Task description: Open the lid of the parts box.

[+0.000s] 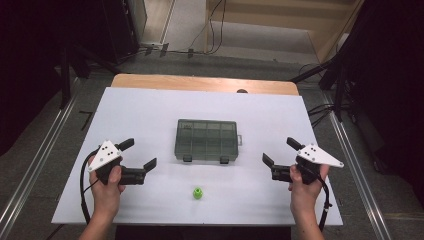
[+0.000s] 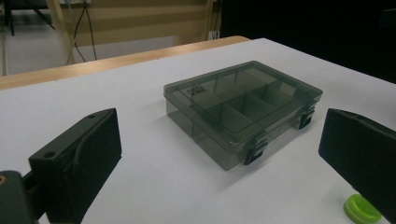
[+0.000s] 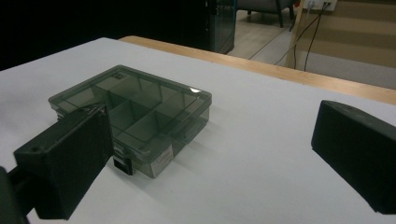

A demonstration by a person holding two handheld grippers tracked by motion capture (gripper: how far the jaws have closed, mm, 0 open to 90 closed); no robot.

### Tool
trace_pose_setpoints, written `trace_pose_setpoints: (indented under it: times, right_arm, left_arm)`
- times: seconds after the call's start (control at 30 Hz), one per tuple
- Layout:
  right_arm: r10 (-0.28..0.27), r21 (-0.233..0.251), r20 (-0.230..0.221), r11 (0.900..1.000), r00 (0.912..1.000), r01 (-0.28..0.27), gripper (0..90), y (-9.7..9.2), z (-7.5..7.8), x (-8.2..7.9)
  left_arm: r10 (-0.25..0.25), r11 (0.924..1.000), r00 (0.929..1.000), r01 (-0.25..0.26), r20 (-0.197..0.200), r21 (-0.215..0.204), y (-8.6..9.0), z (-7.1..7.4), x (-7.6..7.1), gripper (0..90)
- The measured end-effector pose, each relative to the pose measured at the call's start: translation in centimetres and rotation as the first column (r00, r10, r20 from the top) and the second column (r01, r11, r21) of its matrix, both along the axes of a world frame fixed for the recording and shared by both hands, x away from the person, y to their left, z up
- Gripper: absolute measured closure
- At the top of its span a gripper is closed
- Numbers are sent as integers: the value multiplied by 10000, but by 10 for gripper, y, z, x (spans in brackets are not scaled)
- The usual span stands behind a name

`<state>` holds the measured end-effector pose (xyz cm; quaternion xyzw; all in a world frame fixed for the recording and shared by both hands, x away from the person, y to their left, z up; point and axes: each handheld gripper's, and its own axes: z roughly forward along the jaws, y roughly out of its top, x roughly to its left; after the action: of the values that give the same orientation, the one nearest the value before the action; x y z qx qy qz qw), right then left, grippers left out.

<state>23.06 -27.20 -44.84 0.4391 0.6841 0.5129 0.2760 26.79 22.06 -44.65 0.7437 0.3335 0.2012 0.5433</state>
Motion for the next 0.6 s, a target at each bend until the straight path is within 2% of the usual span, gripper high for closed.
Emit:
trace_pose_setpoints:
  times: [0.53, 0.6]
  right_arm:
    - [449, 51, -126, 9990, 9989, -448, 0, 20, 1, 14]
    - [441, 42, -101, 9990, 9990, -440, 51, 22, 1, 16]
  left_arm:
    - [-296, 9993, 9994, 292, -162, -254, -18, -2, 9, 0]
    - [-349, 9989, 9992, 343, -192, -329, -21, -1, 11, 0]
